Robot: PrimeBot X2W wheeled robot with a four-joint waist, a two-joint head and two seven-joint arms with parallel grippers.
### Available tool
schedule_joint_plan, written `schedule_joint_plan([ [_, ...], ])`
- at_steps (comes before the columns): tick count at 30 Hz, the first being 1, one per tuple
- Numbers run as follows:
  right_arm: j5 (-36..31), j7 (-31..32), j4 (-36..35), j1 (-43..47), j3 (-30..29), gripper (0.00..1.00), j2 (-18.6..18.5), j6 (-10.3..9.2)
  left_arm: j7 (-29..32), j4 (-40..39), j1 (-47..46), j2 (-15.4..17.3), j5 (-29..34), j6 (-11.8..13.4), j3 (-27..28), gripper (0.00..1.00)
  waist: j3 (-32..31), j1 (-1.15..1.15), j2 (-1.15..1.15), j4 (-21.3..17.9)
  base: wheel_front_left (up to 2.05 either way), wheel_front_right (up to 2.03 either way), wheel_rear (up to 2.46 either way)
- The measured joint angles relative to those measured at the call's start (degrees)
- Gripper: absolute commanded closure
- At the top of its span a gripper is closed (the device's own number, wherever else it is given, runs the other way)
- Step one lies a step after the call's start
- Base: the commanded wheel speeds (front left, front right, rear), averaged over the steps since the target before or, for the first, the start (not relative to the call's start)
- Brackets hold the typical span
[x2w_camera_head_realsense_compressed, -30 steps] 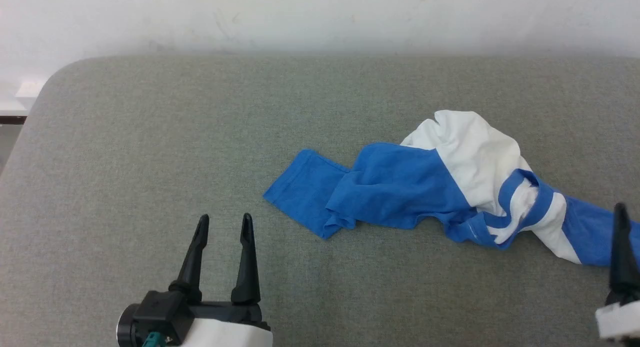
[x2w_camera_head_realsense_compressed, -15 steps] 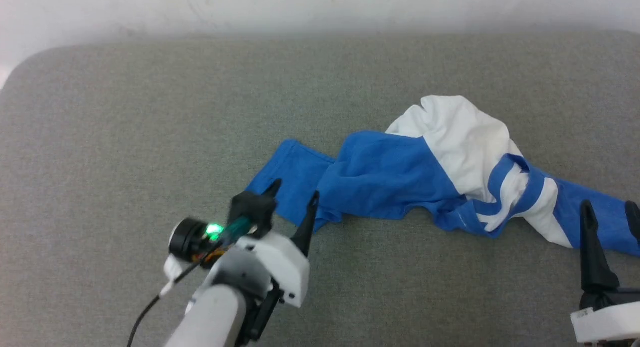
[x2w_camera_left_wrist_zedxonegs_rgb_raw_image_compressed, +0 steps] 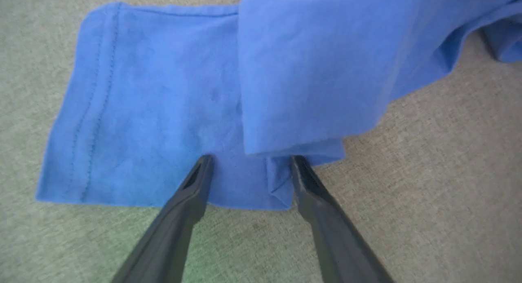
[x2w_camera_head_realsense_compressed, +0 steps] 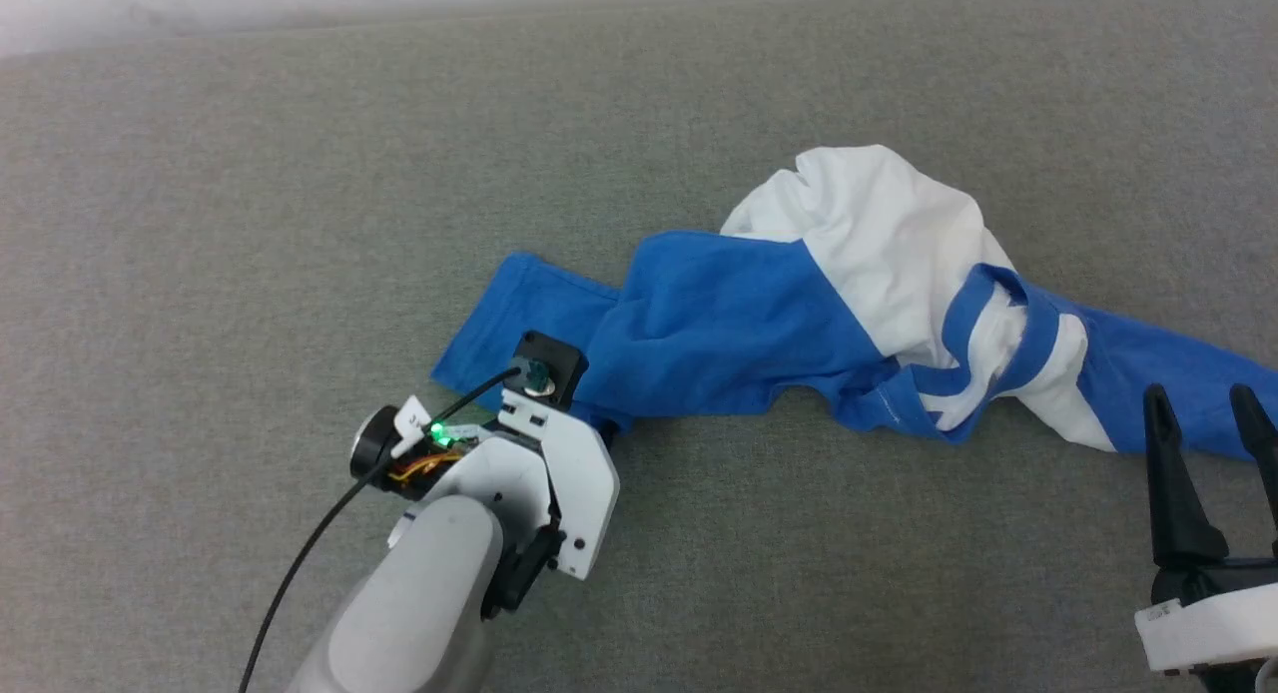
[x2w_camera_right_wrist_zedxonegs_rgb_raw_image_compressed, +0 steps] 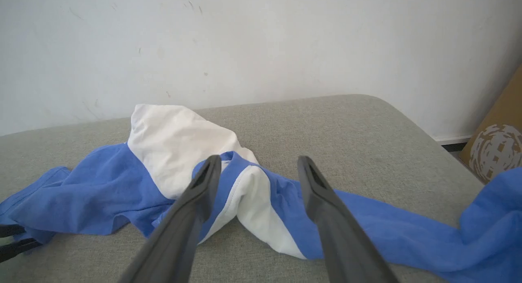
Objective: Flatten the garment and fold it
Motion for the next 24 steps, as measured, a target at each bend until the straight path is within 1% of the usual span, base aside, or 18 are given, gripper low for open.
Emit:
schedule_joint_plan([
  [3,0.45,0.0,0.22,-0.29,-0.08,0.0,-0.51,0.0,-0.8,1.52,-1.58,-0.44,0.01,0.0,-0.13,0.0,0.65,0.0,0.0,-0.73,0.0,0.0,0.0],
  [4,0.51,0.01,0.26,-0.54,-0.08,0.0,-0.65,0.0,-1.35,2.3,-1.97,-0.55,0.05,0.0,-0.26,0.11,0.8,0.0,0.0,-0.92,0.0,0.0,0.0],
  [5,0.51,0.01,0.25,-0.75,-0.1,0.0,-0.75,0.0,-2.15,2.97,-2.28,-0.78,0.07,0.01,-0.32,0.68,0.92,0.0,0.0,-1.07,0.0,0.0,0.0],
  [6,0.51,0.02,0.26,-0.97,-0.08,0.0,-0.82,0.0,-3.22,3.69,-2.53,-1.11,0.05,0.03,-0.31,1.0,1.01,0.0,0.0,-1.19,0.0,0.0,0.0],
  [10,0.51,0.07,0.25,-1.21,-0.35,0.0,-0.81,0.0,-7.54,5.79,-2.99,-2.93,-1.56,0.1,-0.05,1.0,0.82,0.01,0.0,-1.02,0.0,0.0,0.0],
  [12,0.51,0.08,0.26,-1.14,-0.46,0.0,-0.78,0.0,-9.64,5.63,-2.83,-3.49,-2.53,0.19,0.48,1.0,0.54,0.01,0.0,-0.57,0.0,0.0,0.0],
  [14,0.52,0.08,0.3,-1.08,-0.35,0.0,-0.7,0.0,-11.78,3.86,-2.36,-3.78,-3.99,0.76,1.64,1.0,0.2,0.02,0.0,-0.02,0.0,0.0,0.0],
  [16,0.54,0.09,0.32,-1.04,-0.1,0.0,-0.63,0.0,-14.03,-0.29,-1.65,-4.03,-6.16,1.83,4.06,1.0,-0.23,0.01,0.0,0.6,0.0,0.0,0.0],
  [19,0.6,0.1,0.3,-0.88,0.04,0.0,-0.42,0.0,-16.34,-9.11,-0.62,-3.08,-7.33,4.77,8.5,1.0,-0.94,0.01,0.0,1.64,0.0,0.0,0.0],
  [21,0.6,0.09,0.36,-0.52,-0.07,0.0,-0.32,0.0,-17.13,-15.71,0.91,-0.89,-7.33,7.54,12.21,1.0,-1.4,0.01,0.0,2.44,0.0,0.0,0.0],
  [24,0.59,0.09,0.44,0.05,-0.01,0.0,-0.01,0.0,-17.15,-25.9,5.26,3.35,-6.88,12.05,18.5,1.0,-2.05,0.01,0.0,3.62,0.0,0.0,0.0],
])
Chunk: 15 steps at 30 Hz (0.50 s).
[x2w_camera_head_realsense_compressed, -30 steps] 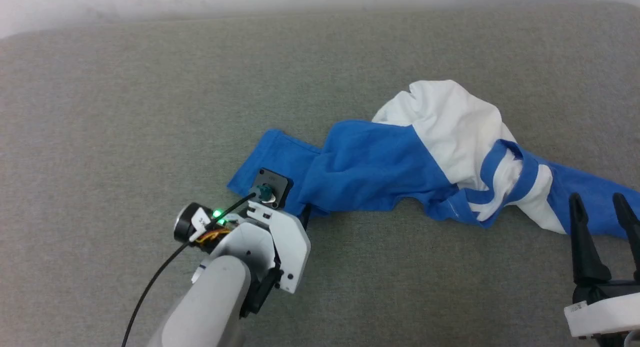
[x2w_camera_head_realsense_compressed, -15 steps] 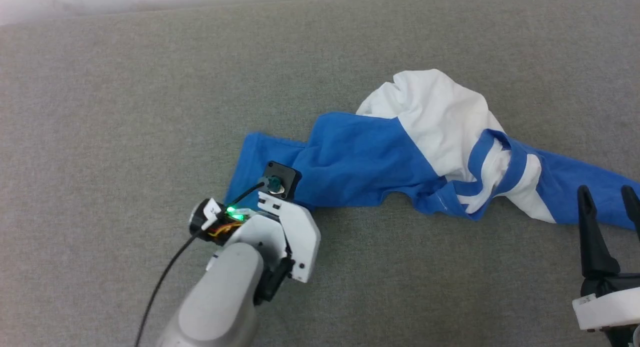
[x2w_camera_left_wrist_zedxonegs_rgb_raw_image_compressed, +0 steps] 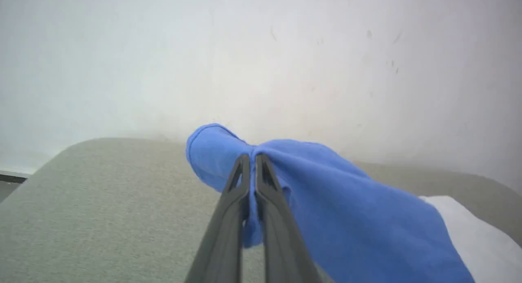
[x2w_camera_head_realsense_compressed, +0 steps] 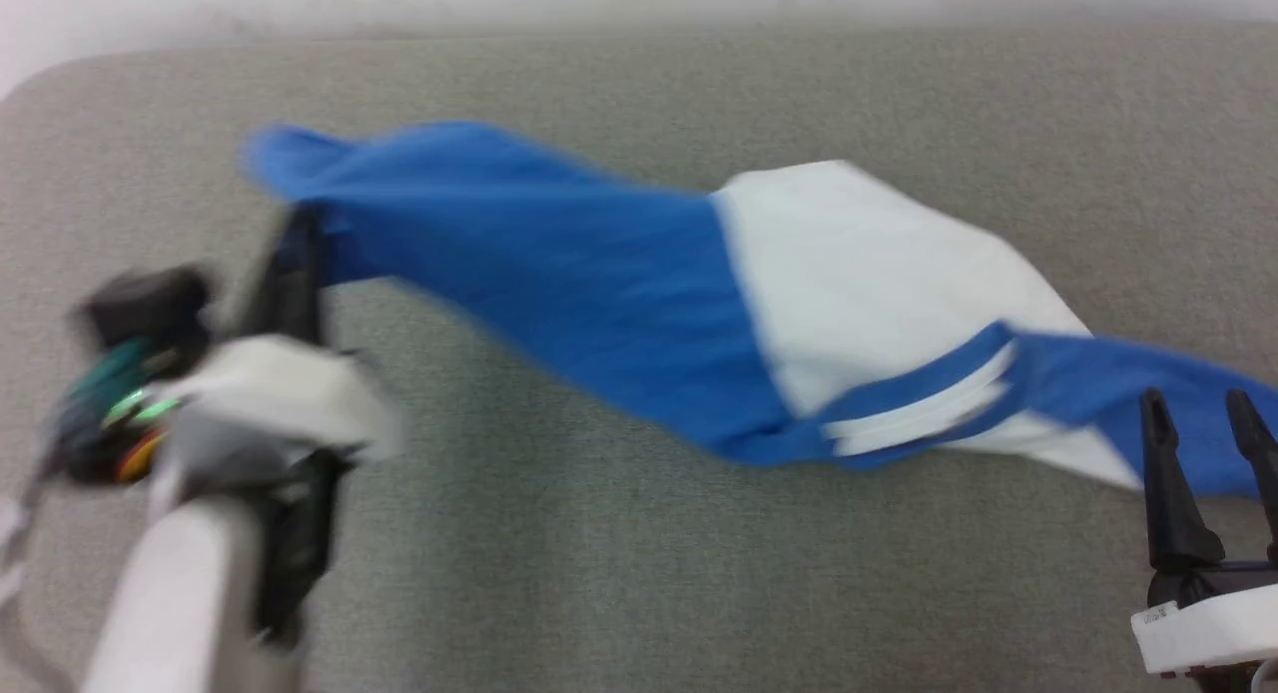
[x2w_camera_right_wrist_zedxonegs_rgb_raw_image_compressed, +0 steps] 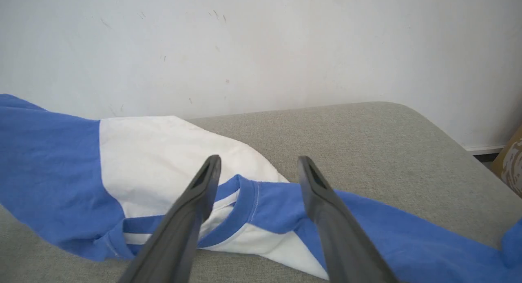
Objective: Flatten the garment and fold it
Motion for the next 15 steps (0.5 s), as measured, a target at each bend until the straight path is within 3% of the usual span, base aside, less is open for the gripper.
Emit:
schedule_joint_plan([
  [3,0.0,0.0,0.07,0.1,0.03,0.0,0.23,0.0,1.16,-8.34,7.18,2.27,0.31,4.28,5.79,1.0,-0.42,0.0,0.0,1.06,0.0,0.0,0.0],
  [5,0.01,0.01,0.15,0.14,0.04,0.0,0.25,0.0,2.63,-11.01,12.88,3.11,0.13,5.75,8.29,1.0,-0.5,0.0,0.0,1.67,0.0,0.0,0.0],
  [10,0.34,0.11,0.6,0.16,0.25,0.0,-0.11,0.0,5.01,-10.32,23.86,0.94,-2.78,5.92,6.73,1.0,0.07,0.0,0.0,2.67,0.0,0.0,0.0],
  [15,0.51,0.77,0.88,0.07,1.1,0.0,-0.9,0.0,3.91,-1.87,25.04,-3.76,-5.57,4.92,3.08,1.0,0.54,0.0,0.0,3.34,0.0,0.0,0.0],
])
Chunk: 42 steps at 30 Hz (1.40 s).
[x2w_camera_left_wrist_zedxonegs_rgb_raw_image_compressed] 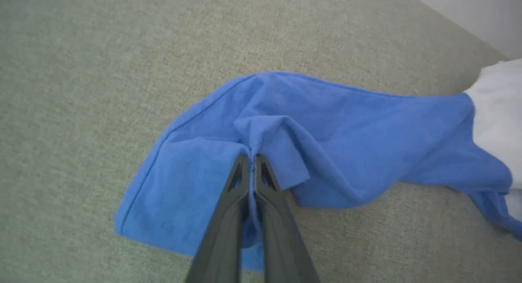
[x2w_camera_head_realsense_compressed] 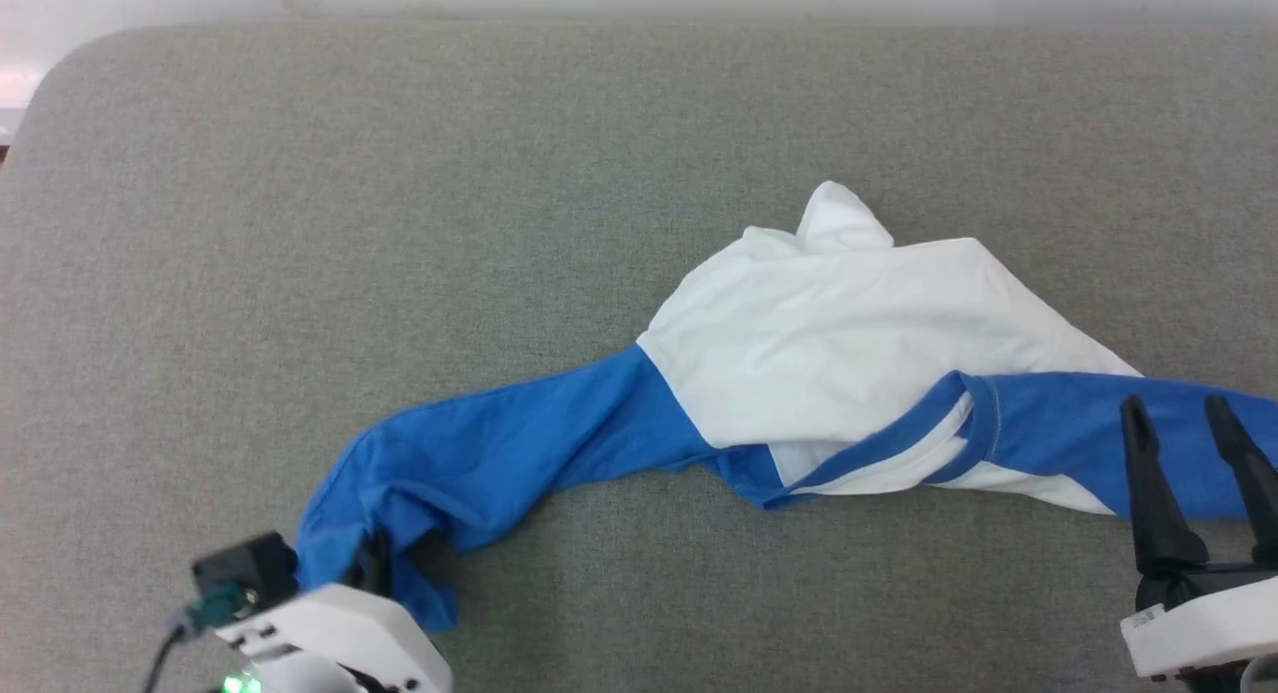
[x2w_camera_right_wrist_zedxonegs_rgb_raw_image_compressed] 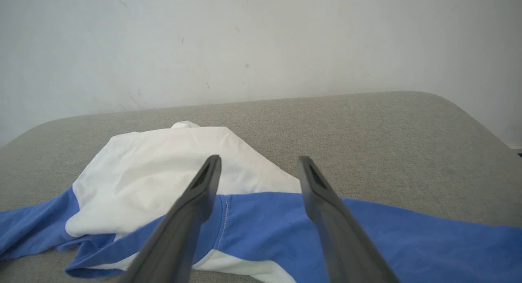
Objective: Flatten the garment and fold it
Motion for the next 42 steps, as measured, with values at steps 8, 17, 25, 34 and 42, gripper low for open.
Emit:
schedule_joint_plan([
  [8,0.09,0.69,0.25,0.02,0.12,0.0,-0.64,-0.01,-6.83,6.66,-2.54,-1.89,-2.23,-2.67,0.34,0.0,-0.63,0.0,0.0,-0.63,0.0,0.0,0.0],
  [17,0.09,0.75,0.68,0.32,0.68,0.0,0.0,-0.01,-4.52,-10.78,-2.93,2.68,-0.77,-2.89,1.1,0.0,-1.54,-0.01,0.0,-2.43,0.0,0.0,0.0],
  [25,0.8,0.68,0.89,0.24,0.99,0.0,-0.36,-0.01,1.83,-5.06,-12.88,3.6,4.57,-7.01,-10.01,0.0,0.14,0.0,0.0,-3.69,0.0,0.0,0.0],
  [34,1.8,0.7,0.94,-0.16,0.88,0.0,-2.55,-0.01,2.2,17.82,-24.94,1.52,7.1,-12.33,-16.72,0.0,3.15,0.0,0.0,-4.62,0.0,0.0,0.0],
  [42,2.72,0.76,0.78,-0.63,0.36,0.0,-3.67,-0.01,1.54,27.76,-30.51,0.87,6.98,-14.92,-17.89,1.0,4.44,0.0,0.0,-5.34,0.0,0.0,0.0],
])
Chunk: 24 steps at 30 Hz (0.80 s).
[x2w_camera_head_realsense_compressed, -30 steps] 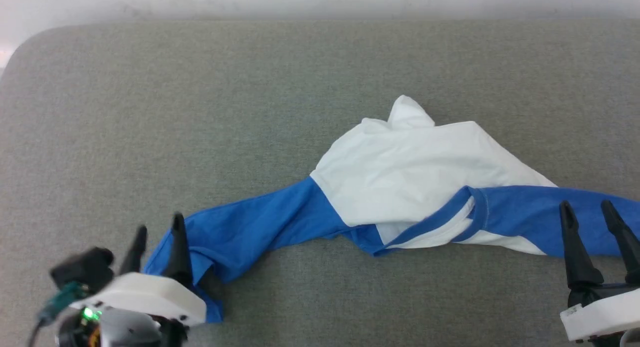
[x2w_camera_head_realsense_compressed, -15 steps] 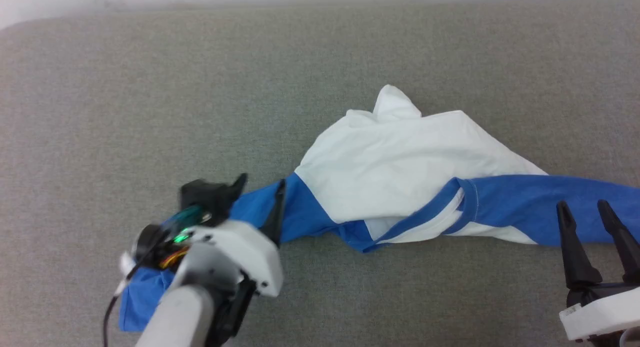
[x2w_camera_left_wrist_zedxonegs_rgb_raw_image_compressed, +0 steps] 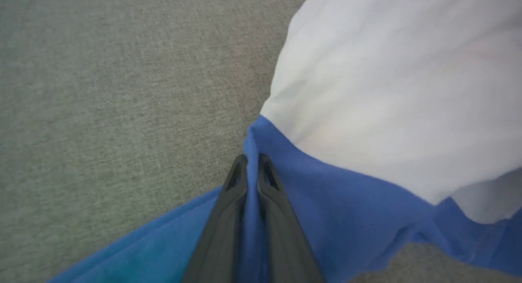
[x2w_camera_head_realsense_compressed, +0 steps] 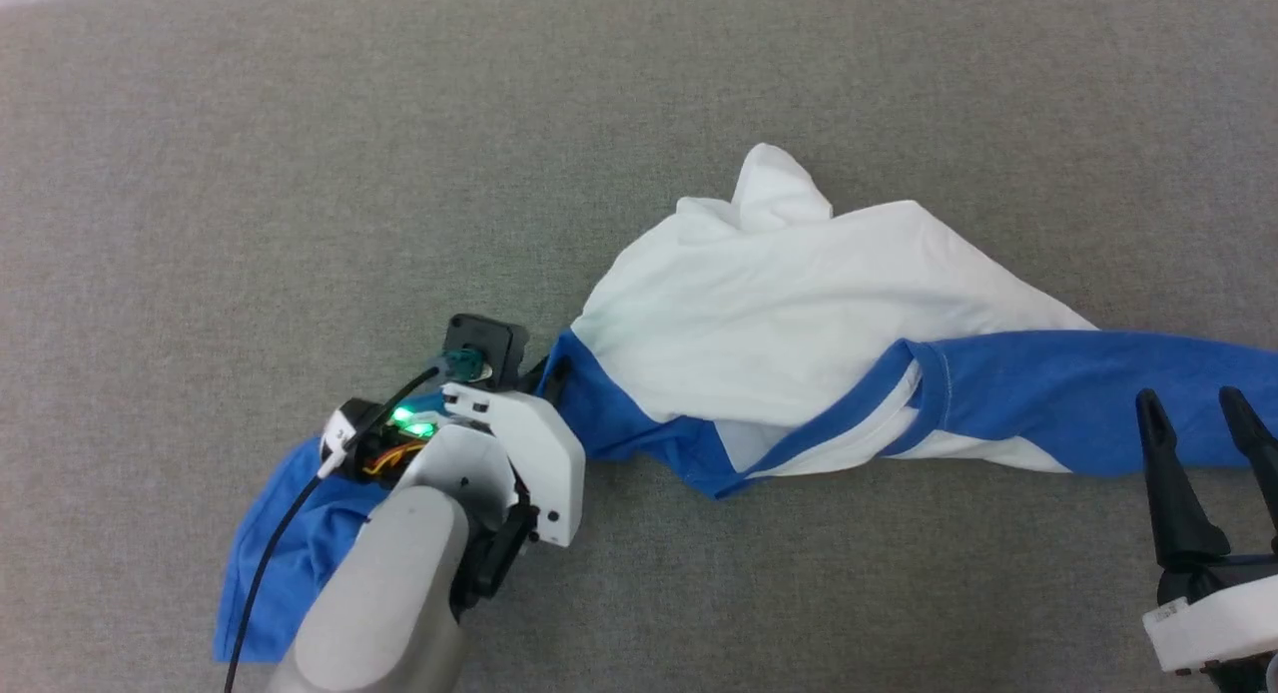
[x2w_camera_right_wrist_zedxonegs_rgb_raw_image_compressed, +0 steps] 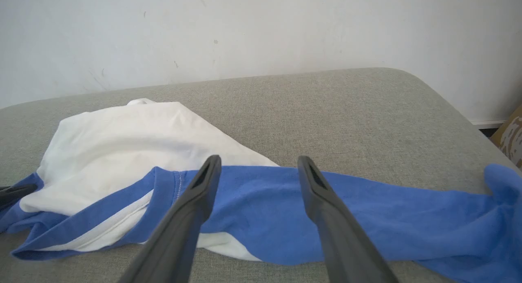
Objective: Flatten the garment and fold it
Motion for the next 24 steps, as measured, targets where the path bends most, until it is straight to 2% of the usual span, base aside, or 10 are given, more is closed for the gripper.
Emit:
schedule_joint_plan([
  [5,0.04,0.0,-0.03,-0.09,-0.19,0.0,0.08,0.0,-1.12,-1.18,-1.37,0.13,-0.68,-0.05,1.33,1.0,0.27,0.0,0.0,0.39,0.0,0.0,0.0],
  [8,0.21,-0.02,-0.08,-0.54,0.0,0.0,0.11,0.0,-1.19,-5.08,-4.85,1.33,-1.6,1.26,4.53,1.0,0.8,0.0,0.0,0.56,0.0,0.0,0.0],
  [12,0.54,-0.13,0.09,-0.93,0.58,0.0,-0.02,0.0,2.22,-8.84,-8.91,4.12,-1.44,3.49,7.27,1.0,1.77,0.0,0.0,0.44,0.0,0.0,0.0],
  [16,1.2,-0.73,0.89,-1.98,1.38,0.0,-0.22,0.0,5.38,-8.04,-9.2,5.53,-1.62,4.64,8.26,1.0,2.66,0.0,0.0,-0.2,0.0,0.0,0.0],
  [17,1.23,-0.94,1.19,-2.14,1.56,0.0,-0.3,0.0,6.22,-7.62,-9.08,5.64,-1.62,4.66,8.12,0.97,2.81,0.0,0.0,-0.4,0.0,0.0,0.0],
  [18,1.32,-1.08,1.55,-2.16,1.71,0.0,-0.37,0.0,6.6,-7.3,-8.76,5.58,-1.66,4.74,8.15,0.86,2.94,0.01,0.0,-0.6,0.0,0.0,0.0],
  [19,1.45,-1.11,1.89,-2.18,1.78,0.0,-0.45,0.0,6.61,-7.15,-8.32,5.44,-1.8,5.25,8.24,0.64,3.05,0.0,0.0,-0.79,0.0,0.0,0.0],
  [20,1.64,-1.21,2.16,-2.21,1.83,0.0,-0.51,0.0,6.57,-7.01,-7.92,5.37,-2.0,5.7,8.25,0.0,3.12,0.0,0.0,-0.95,0.0,0.0,0.0],
  [24,1.7,-1.62,2.97,-2.48,1.9,0.0,-0.6,0.0,4.25,-6.83,-5.98,4.6,-3.12,5.89,8.61,0.0,3.01,0.0,0.0,-1.19,0.0,0.0,0.0],
])
